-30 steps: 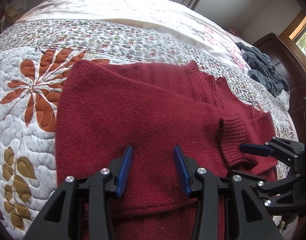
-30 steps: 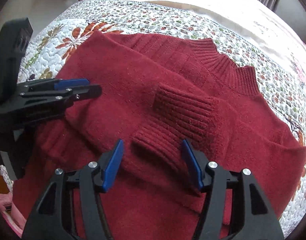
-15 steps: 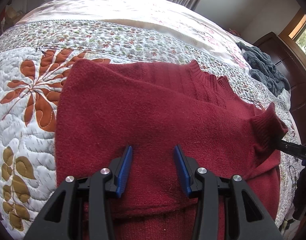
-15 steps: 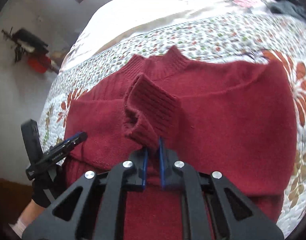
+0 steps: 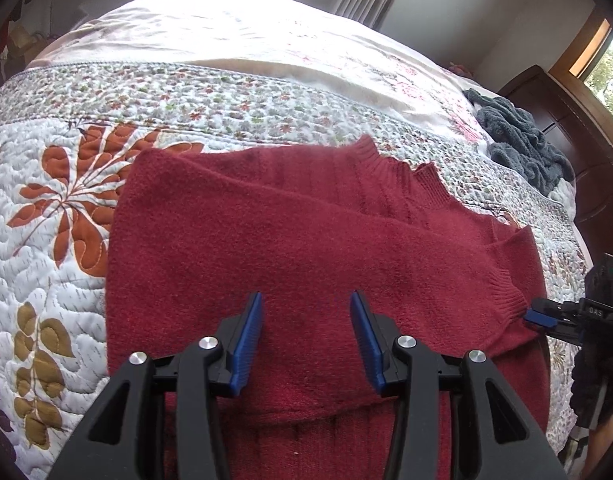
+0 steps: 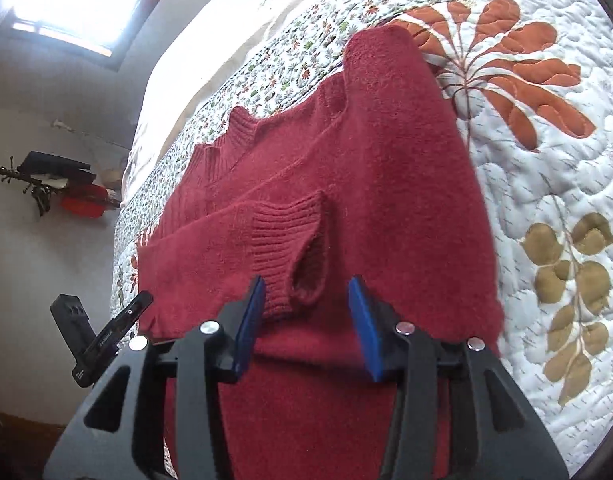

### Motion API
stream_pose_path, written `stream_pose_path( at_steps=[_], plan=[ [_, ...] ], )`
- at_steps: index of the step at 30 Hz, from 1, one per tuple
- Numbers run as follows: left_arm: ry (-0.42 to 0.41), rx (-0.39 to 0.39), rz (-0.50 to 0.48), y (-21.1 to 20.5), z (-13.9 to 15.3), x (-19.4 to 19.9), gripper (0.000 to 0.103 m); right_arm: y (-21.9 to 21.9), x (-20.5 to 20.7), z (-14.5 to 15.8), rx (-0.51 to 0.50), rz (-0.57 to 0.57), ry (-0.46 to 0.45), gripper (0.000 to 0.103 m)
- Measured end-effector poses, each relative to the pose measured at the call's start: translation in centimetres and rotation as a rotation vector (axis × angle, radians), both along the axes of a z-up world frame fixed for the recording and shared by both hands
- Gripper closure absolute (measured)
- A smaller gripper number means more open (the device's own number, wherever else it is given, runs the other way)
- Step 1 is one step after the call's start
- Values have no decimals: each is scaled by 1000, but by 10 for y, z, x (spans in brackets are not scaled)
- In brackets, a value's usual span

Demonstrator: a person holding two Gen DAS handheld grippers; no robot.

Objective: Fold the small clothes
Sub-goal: 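Open the right tool and withdraw it from the cuff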

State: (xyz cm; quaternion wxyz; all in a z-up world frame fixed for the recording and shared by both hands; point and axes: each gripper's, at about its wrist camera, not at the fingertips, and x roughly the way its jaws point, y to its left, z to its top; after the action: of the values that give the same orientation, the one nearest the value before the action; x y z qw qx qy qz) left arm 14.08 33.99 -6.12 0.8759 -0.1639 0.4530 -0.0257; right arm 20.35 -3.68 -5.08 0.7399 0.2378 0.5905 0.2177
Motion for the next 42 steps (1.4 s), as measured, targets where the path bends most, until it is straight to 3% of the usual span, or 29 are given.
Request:
stream_pose_path(
  at_steps=[4, 5, 6, 8, 13, 19, 22, 25, 28, 32, 36, 42],
  plan=[
    [21, 22, -17, -15, -6, 8, 55, 22, 14, -12, -20, 31, 9, 67],
    [22, 35, -15, -17, -8, 9, 54, 28, 17, -14, -29, 43, 9, 80],
    [22, 43, -13, -17, -9, 10, 54, 34, 19, -14, -31, 58, 12, 88],
    [24, 42, -11, -16, -11, 10, 54, 37, 17, -8, -33, 57, 2, 94],
    [22, 40, -25, -12, -11, 6, 54, 26, 5, 15, -32, 28, -46, 95],
    [31, 79, -40, -15, -18, 6, 54, 29, 4, -10, -141, 52, 24, 94],
    [36, 95, -41, -17, -13, 4, 54, 26, -1, 6, -183, 32, -30, 78],
    [-2, 80, -45, -20, 4, -4, 54, 29, -11, 30, -212, 54, -129, 77],
    [-35, 71, -59, -31, 16, -8, 53, 43, -15, 40, -190, 112, -161, 77],
    [-14, 63, -77, -46, 9, -3, 53, 61, -13, 25, -211, 163, -129, 77],
    [20, 69, -69, -43, -9, -2, 53, 62, -10, 3, -255, 143, -96, 79],
    [17, 100, -92, -45, -20, -2, 53, 59, -15, -11, -232, 134, -99, 79]
  ],
)
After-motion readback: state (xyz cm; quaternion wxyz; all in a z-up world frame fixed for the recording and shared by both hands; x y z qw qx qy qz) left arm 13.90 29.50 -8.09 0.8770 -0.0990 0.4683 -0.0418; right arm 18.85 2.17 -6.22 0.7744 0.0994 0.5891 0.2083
